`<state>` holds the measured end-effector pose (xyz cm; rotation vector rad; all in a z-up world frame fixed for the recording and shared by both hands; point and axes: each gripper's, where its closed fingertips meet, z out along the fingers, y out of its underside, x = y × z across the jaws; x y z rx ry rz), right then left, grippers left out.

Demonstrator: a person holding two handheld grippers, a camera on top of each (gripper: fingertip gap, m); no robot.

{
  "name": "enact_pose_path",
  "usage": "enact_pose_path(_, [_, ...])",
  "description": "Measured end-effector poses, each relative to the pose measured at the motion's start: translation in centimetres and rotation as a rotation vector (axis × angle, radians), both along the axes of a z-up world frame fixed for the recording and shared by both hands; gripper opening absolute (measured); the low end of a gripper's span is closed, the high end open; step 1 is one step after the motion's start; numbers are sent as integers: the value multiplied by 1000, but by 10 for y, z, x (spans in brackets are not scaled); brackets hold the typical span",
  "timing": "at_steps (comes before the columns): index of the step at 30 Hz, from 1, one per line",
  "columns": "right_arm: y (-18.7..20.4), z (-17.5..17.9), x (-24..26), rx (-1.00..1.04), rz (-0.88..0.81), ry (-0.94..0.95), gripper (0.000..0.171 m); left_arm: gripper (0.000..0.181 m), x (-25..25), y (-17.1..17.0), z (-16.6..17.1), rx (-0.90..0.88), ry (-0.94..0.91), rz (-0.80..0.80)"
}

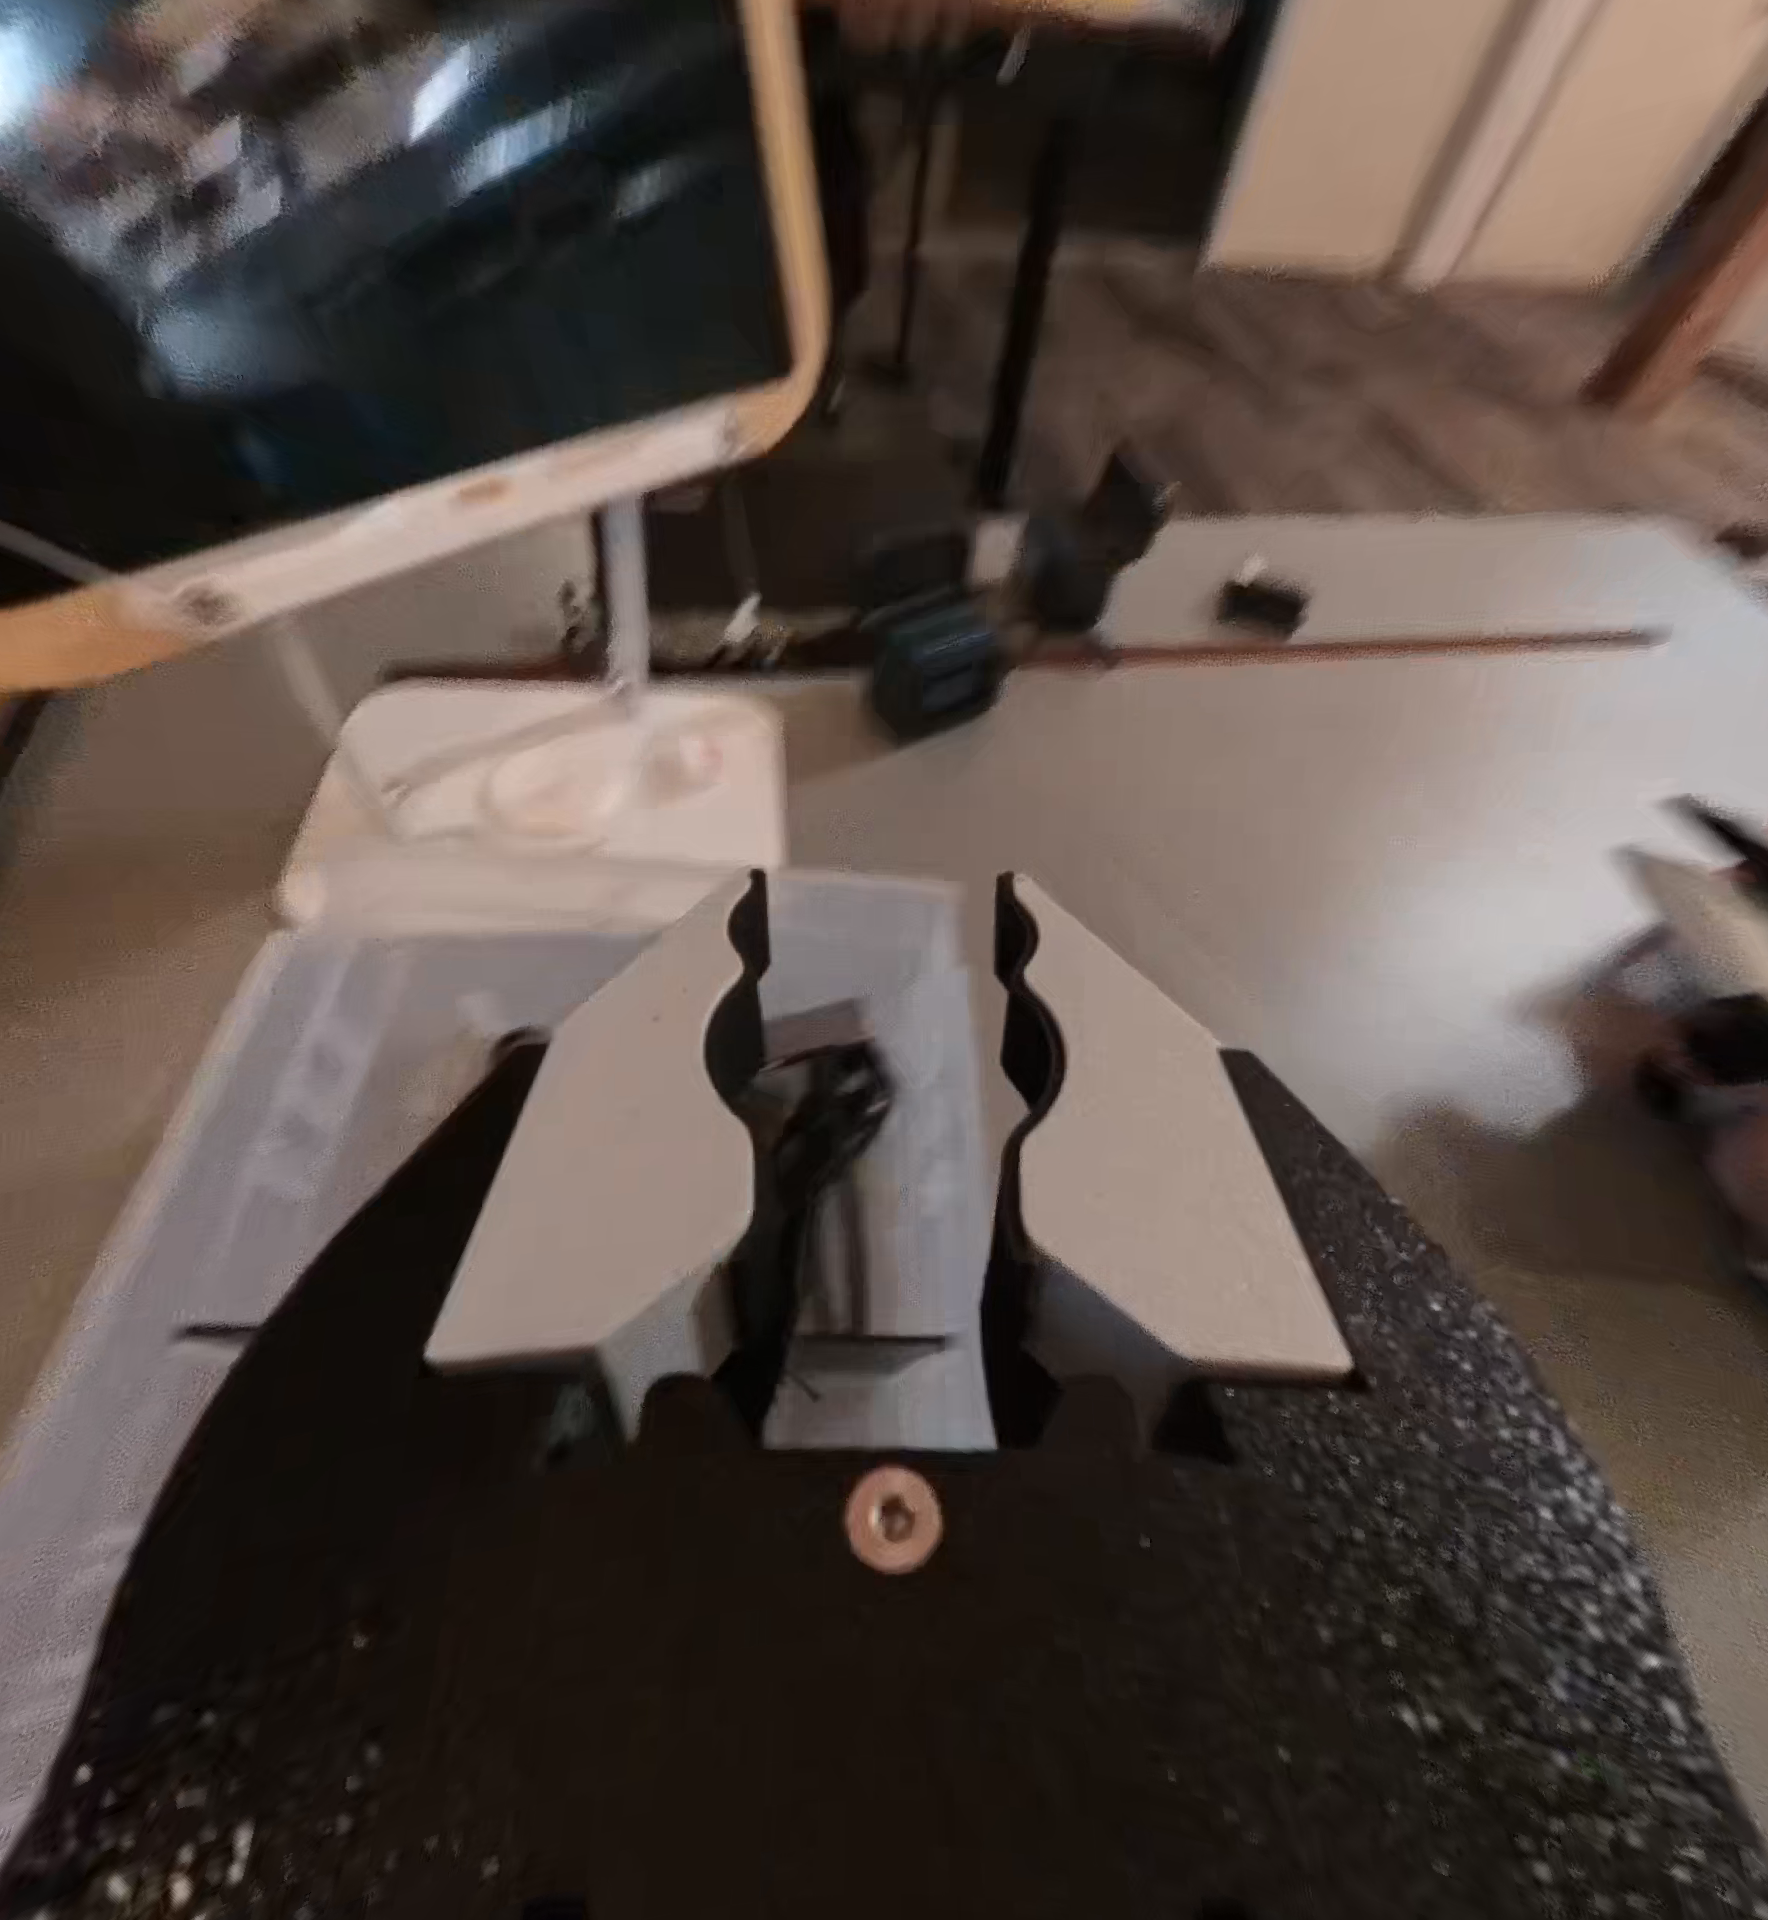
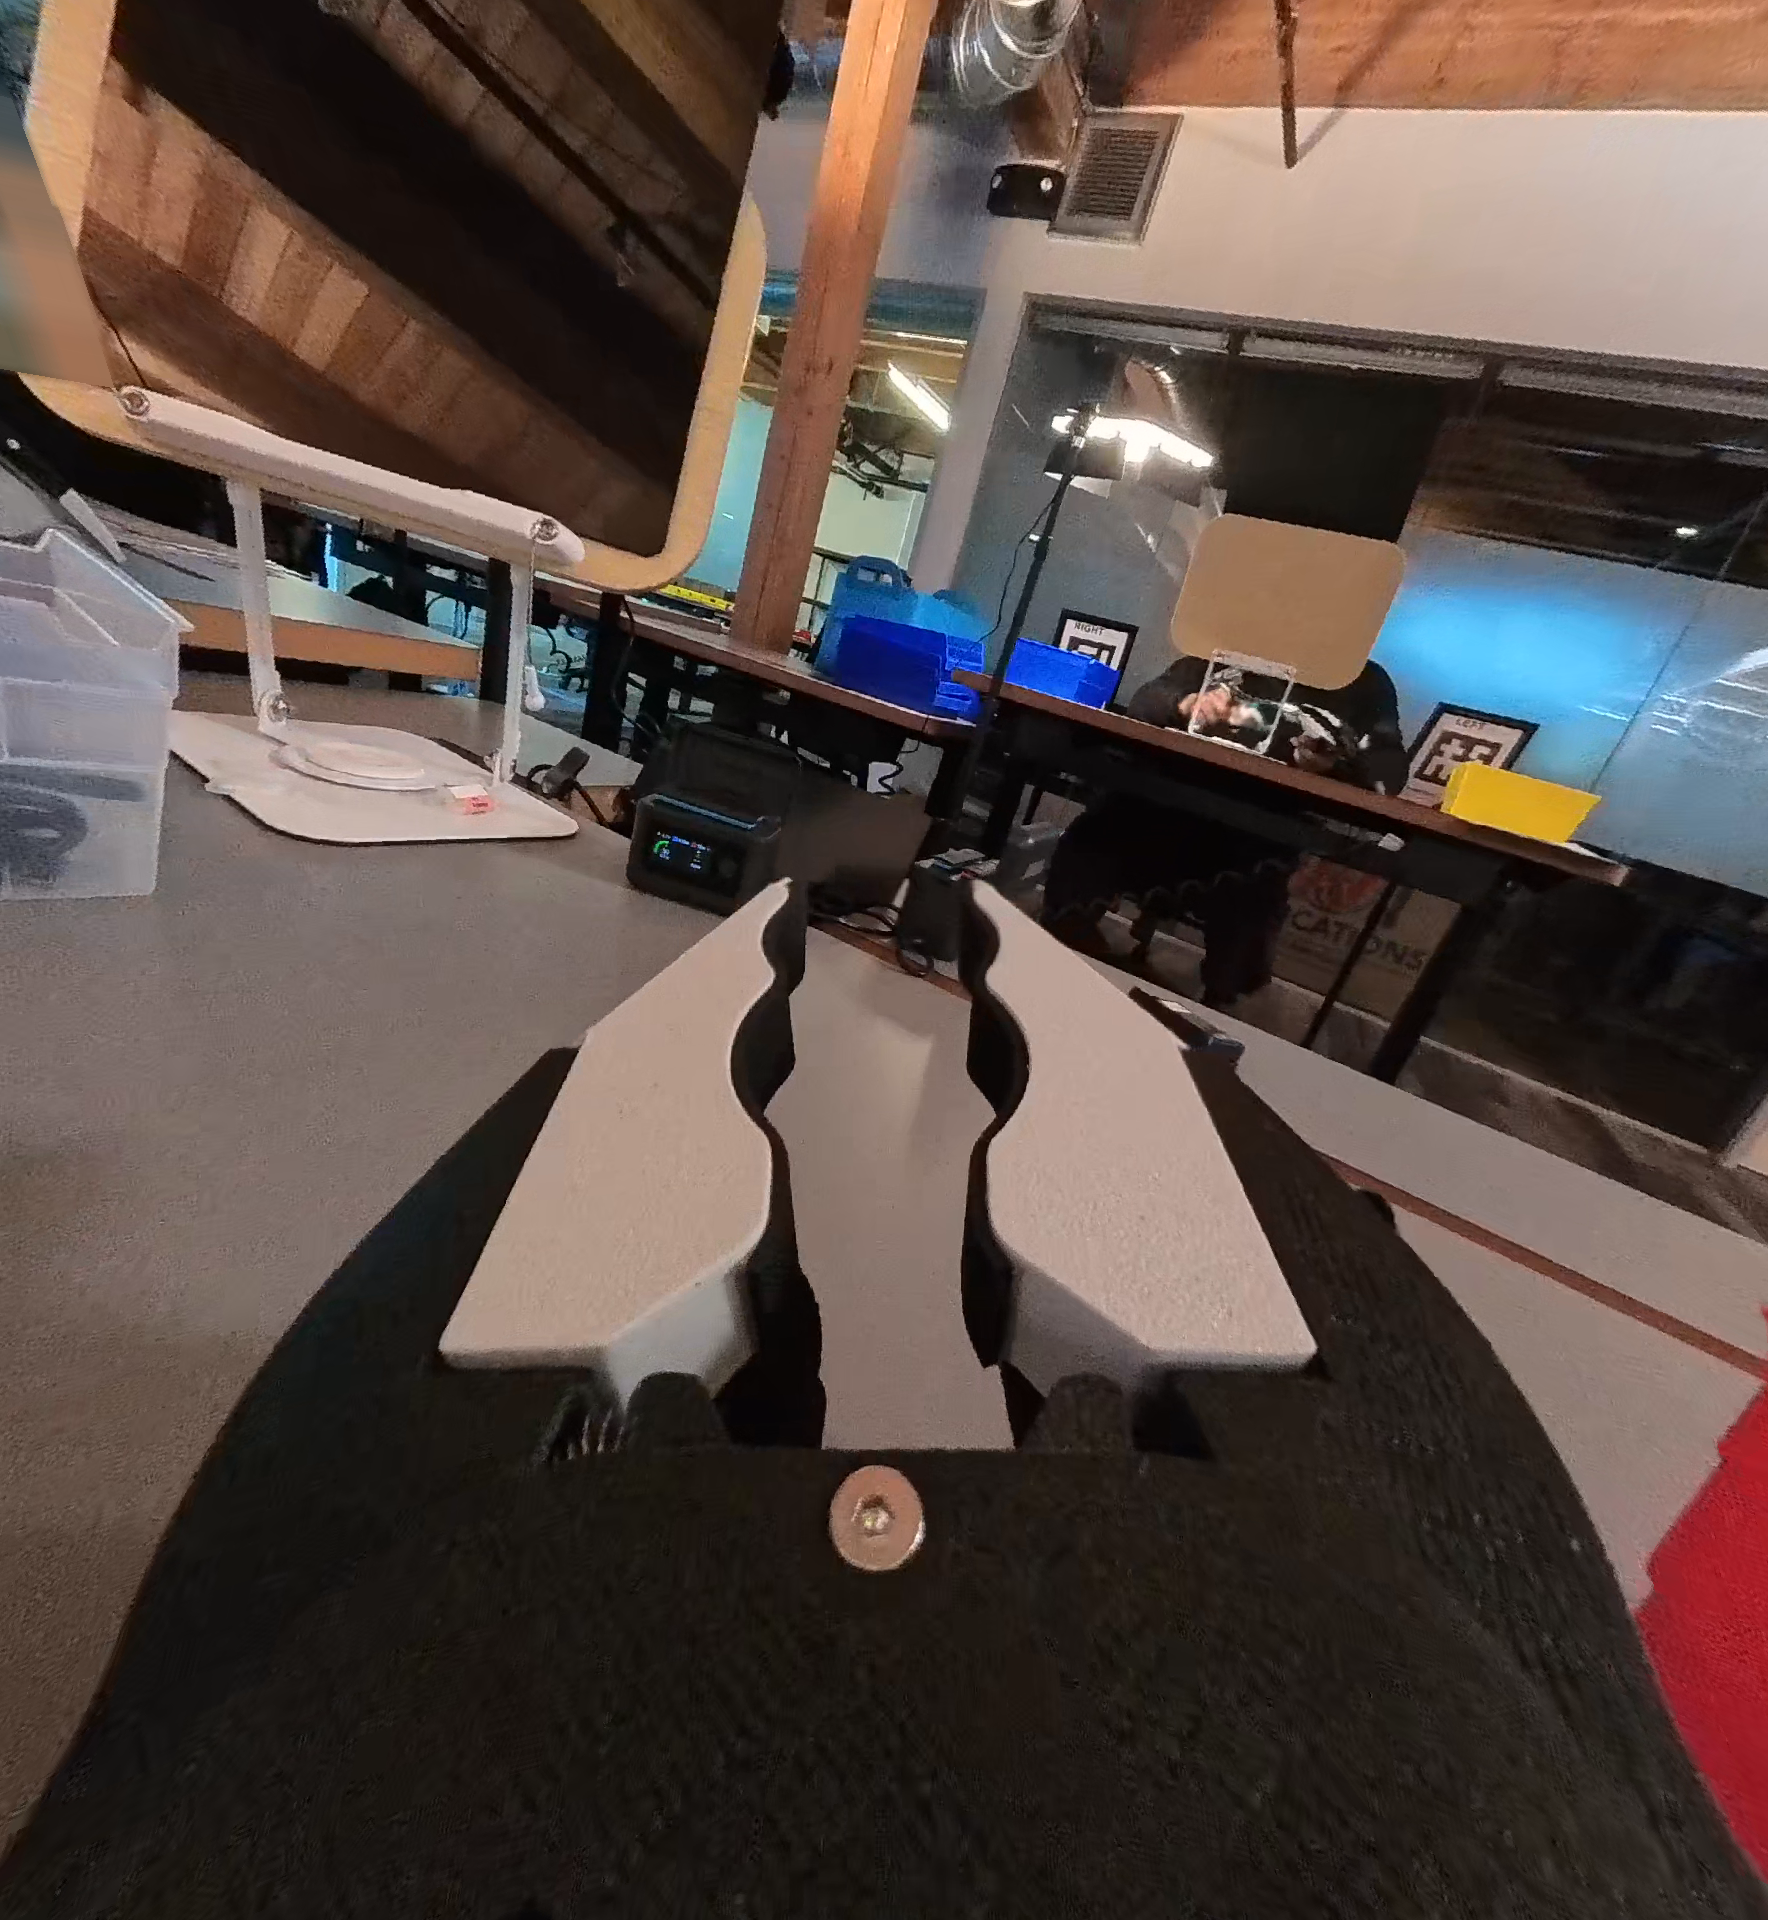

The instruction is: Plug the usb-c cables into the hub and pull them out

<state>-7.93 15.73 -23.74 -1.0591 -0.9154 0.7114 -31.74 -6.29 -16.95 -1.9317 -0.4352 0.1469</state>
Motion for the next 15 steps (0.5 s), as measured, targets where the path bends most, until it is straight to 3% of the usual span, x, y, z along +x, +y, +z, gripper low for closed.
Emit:
enact_pose_path(1, [0,-1,-1,2,3,-3,27,39,-20,0,-14,-98,-40,13])
enact_pose_path(5, [0,-3,-3,5,15,-4,26,45,-57,10,-88,-389,-373,-18])
enact_pose_path(8, [-2,-6,-4,9,20,-11,26,47,-75,0,-142,-631,-467,43])
enact_pose_path(11, [-2,-7,-4,15,21,-14,25,46,-73,-2,-169,-720,-588,47])
enact_pose_path(15, [-1,-8,-6,16,26,-15,25,40,-74,-2,-182,-775,-630,58])
